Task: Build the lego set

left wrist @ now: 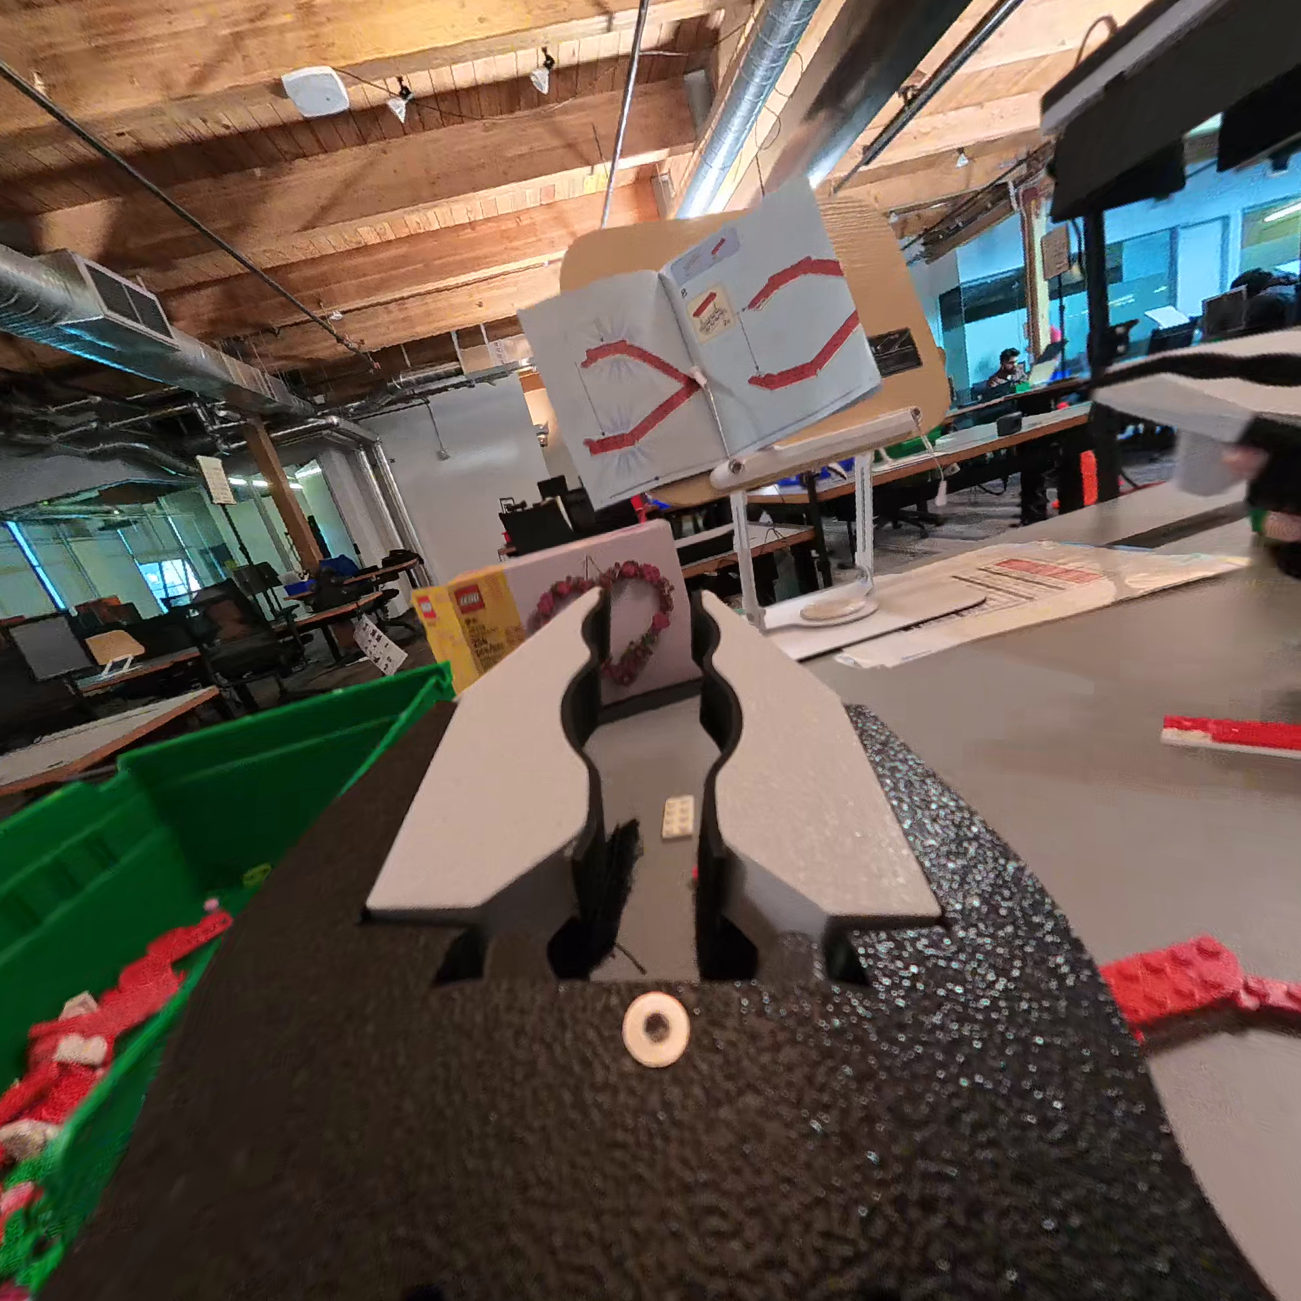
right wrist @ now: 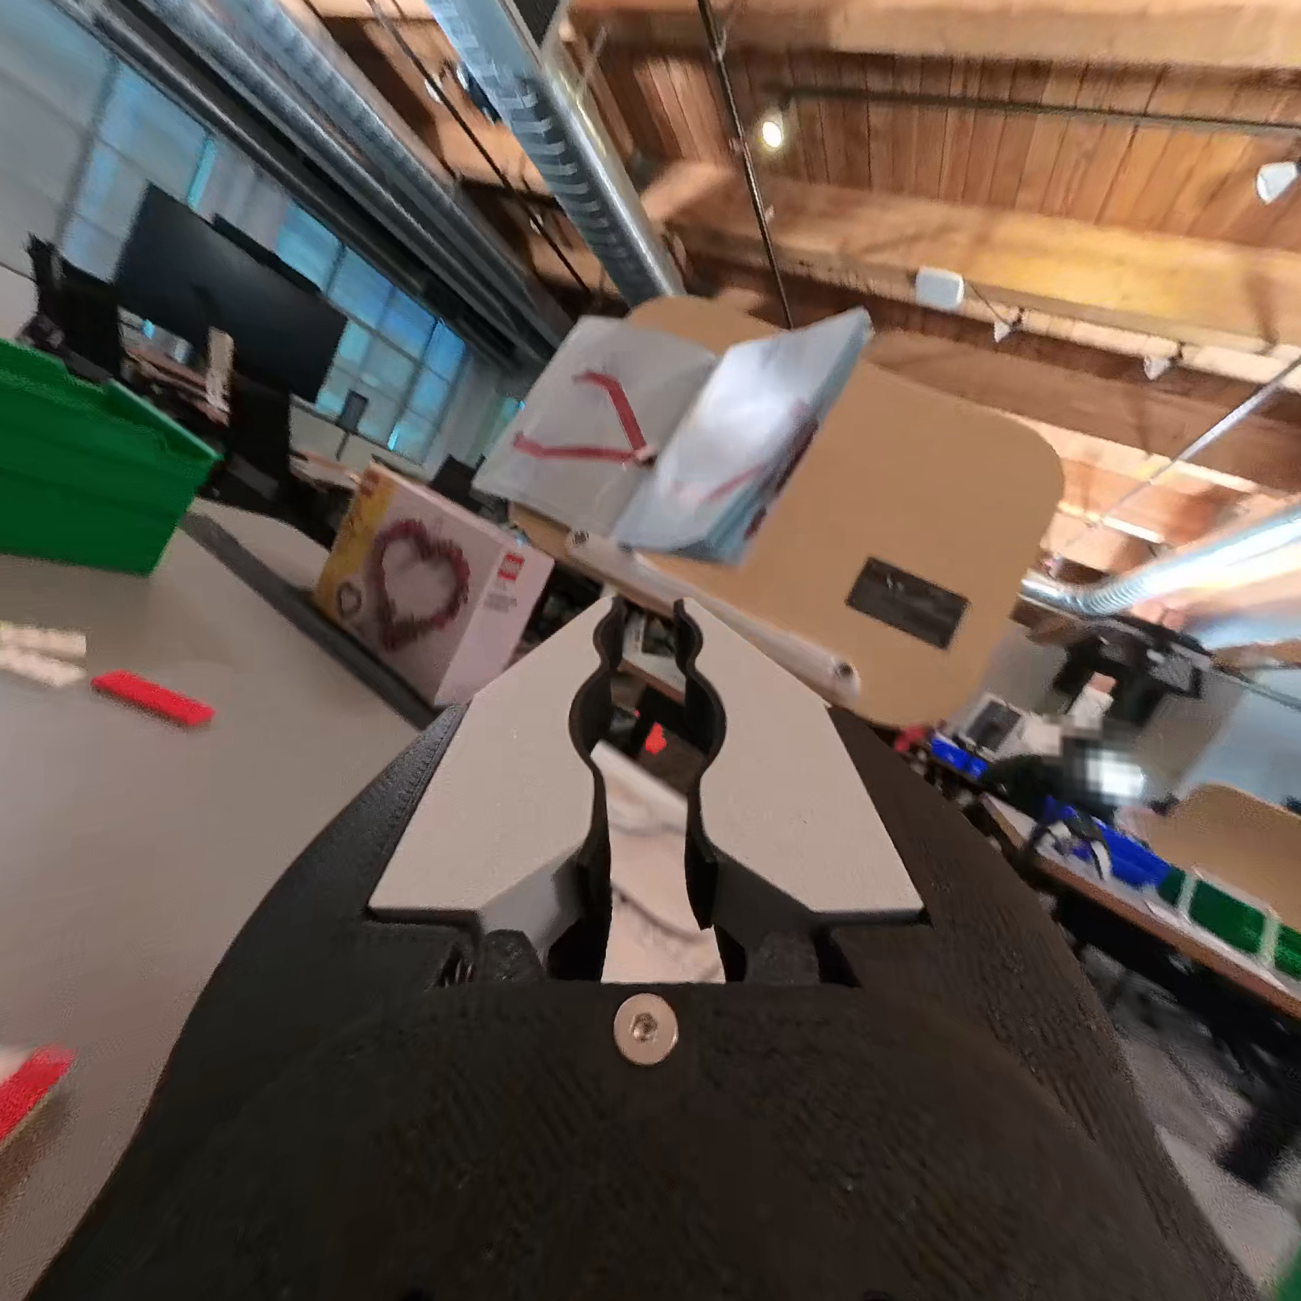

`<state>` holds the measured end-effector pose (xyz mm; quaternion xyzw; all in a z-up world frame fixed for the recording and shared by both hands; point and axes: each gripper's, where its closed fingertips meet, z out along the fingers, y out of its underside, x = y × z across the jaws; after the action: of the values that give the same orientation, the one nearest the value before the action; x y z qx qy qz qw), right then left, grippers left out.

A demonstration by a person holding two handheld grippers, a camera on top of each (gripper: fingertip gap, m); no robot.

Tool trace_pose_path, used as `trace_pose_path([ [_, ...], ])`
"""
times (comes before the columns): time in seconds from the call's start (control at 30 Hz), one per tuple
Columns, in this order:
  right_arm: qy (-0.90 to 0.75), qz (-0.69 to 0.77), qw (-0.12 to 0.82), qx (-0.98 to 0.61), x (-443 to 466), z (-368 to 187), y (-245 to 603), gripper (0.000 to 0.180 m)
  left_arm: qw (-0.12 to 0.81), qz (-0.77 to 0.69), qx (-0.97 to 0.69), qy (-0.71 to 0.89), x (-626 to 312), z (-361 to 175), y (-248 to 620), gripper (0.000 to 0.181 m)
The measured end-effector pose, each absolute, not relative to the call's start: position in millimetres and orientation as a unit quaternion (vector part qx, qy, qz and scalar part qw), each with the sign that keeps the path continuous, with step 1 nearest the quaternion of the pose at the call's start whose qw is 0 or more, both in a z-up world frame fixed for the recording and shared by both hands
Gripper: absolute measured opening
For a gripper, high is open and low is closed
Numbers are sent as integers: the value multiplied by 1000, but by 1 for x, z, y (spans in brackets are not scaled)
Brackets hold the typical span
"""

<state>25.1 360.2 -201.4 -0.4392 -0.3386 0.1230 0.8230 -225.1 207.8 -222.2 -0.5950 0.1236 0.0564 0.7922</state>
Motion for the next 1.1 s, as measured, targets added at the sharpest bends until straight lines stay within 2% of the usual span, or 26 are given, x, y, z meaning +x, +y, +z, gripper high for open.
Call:
trace_pose_path([
  [0.27,-264,60,813,-516,90,-231,318,13,786,5,-606,127,-228,-236,208,21],
  [0.67,-350,-43,791,-499,65,-246,273,13,719,-198,-634,202,-178,-249,199,28],
  [1.1,-368,-52,777,-509,57,-254,272,13,724,-188,-640,174,-185,-251,202,24],
])
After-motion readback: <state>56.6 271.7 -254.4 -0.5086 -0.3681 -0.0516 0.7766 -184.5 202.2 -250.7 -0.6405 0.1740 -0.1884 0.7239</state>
